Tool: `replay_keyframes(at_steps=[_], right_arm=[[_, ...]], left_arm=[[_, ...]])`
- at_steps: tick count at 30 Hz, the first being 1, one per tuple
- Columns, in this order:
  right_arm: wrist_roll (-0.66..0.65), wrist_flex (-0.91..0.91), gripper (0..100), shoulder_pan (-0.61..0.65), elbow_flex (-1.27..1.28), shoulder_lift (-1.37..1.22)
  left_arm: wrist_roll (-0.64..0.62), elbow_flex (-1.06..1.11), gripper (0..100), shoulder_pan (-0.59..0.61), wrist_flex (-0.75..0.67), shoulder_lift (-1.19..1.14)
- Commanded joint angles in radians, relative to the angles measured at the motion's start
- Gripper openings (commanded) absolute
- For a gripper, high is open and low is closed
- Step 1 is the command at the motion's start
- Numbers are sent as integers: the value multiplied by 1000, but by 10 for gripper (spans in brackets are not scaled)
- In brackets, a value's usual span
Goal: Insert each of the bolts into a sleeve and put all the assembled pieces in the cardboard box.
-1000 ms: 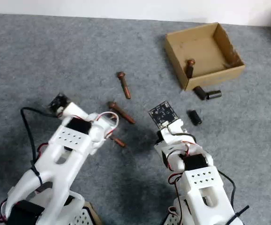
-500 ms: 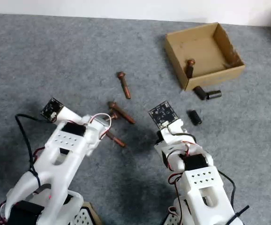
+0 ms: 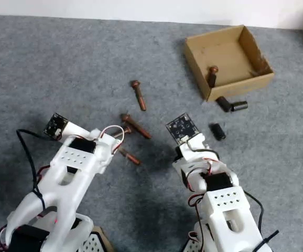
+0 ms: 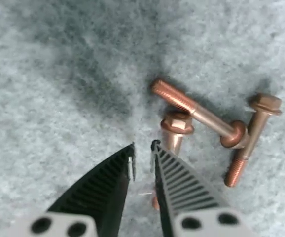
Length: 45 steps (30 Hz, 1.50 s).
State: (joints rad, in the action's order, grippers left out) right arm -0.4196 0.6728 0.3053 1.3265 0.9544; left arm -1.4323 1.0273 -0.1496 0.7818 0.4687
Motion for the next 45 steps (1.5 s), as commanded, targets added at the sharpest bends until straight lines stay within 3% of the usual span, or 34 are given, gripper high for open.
replay_keyframes(at_steps=[1, 6, 11, 22, 30, 36, 38, 42, 45], right_arm=[[-11, -18, 5, 5, -4, 19], [-11, -18, 5, 5, -4, 19], [-11, -18, 5, 5, -4, 19], [-11, -18, 5, 5, -4, 19], [-11, -18, 5, 5, -4, 19], [-11, -18, 5, 5, -4, 19], [-11, -18, 5, 5, -4, 19], [-11, -18, 5, 5, -4, 19], [-11, -18, 5, 5, 1, 19]], left_arm=[[-8, -4, 69, -22, -14, -2], [-3, -8, 76, -22, -14, -1], [-3, -8, 151, -22, -14, -1], [-3, -7, 155, -93, -17, -8], [-6, -179, 155, -87, -5, -326], [-3, -318, 150, -15, 143, -440], [-3, -328, 131, -2, 149, -453], [-6, -335, 0, 25, 149, -467], [-6, -335, 7, 65, 146, -467]])
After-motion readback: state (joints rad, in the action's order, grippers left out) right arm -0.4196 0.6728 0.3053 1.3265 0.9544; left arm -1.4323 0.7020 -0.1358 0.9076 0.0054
